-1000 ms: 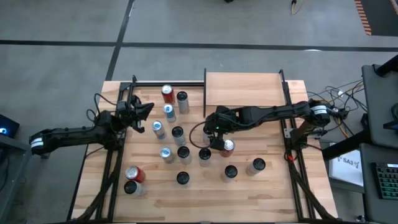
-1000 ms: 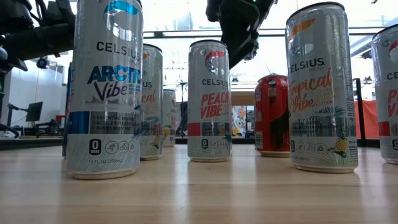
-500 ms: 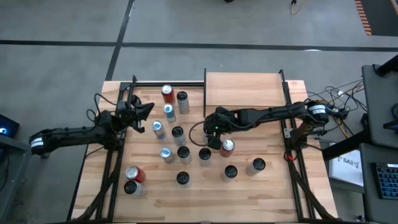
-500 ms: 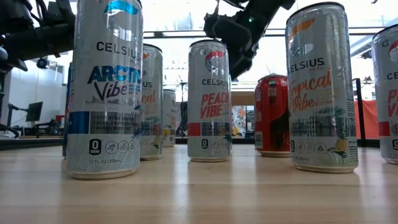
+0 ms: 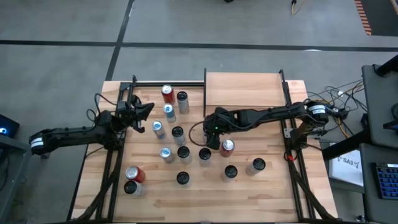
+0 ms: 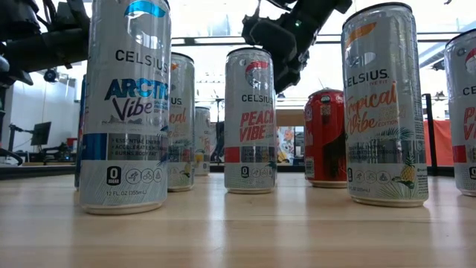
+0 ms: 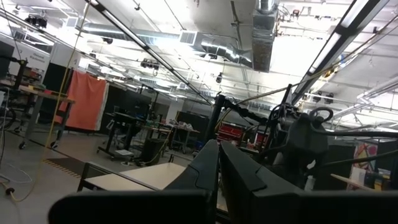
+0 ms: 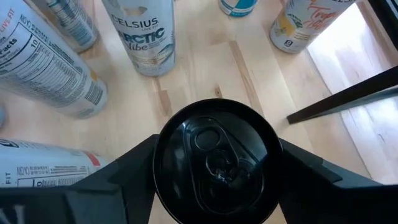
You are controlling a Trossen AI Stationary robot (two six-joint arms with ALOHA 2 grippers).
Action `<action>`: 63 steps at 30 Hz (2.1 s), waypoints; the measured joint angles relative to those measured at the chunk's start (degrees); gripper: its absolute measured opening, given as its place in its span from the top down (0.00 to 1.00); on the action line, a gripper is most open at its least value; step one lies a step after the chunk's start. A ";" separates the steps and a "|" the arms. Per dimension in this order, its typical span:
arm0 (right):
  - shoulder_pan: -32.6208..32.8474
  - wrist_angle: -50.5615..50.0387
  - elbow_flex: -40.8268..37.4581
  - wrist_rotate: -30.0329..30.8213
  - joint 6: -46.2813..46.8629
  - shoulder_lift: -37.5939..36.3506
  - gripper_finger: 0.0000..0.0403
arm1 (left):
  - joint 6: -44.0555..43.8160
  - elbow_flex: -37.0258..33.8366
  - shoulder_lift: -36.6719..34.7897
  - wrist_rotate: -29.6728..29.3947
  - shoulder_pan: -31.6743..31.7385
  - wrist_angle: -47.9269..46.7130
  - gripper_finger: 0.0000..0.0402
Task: Place canned beverage on shelf
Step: Put the top white pink soda can on the shelf
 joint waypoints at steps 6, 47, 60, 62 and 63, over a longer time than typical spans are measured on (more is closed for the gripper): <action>-0.11 -2.90 4.68 0.33 -0.13 -0.21 0.40 | -0.17 0.00 0.00 0.00 0.00 0.00 1.00; -23.91 -40.07 40.60 -6.89 -13.32 -0.41 0.40 | -0.44 0.00 0.00 0.00 0.01 -0.01 1.00; -28.28 -34.12 34.46 -10.67 -16.24 -0.46 0.40 | -1.62 0.00 0.00 0.00 0.00 0.00 1.00; -28.28 -33.53 33.64 -10.64 -16.24 -0.54 0.40 | -1.70 0.00 0.00 0.00 0.00 -0.02 1.00; -28.33 -33.27 33.36 -10.67 -16.22 -0.65 0.40 | -1.70 0.00 0.00 0.00 0.02 -0.01 1.00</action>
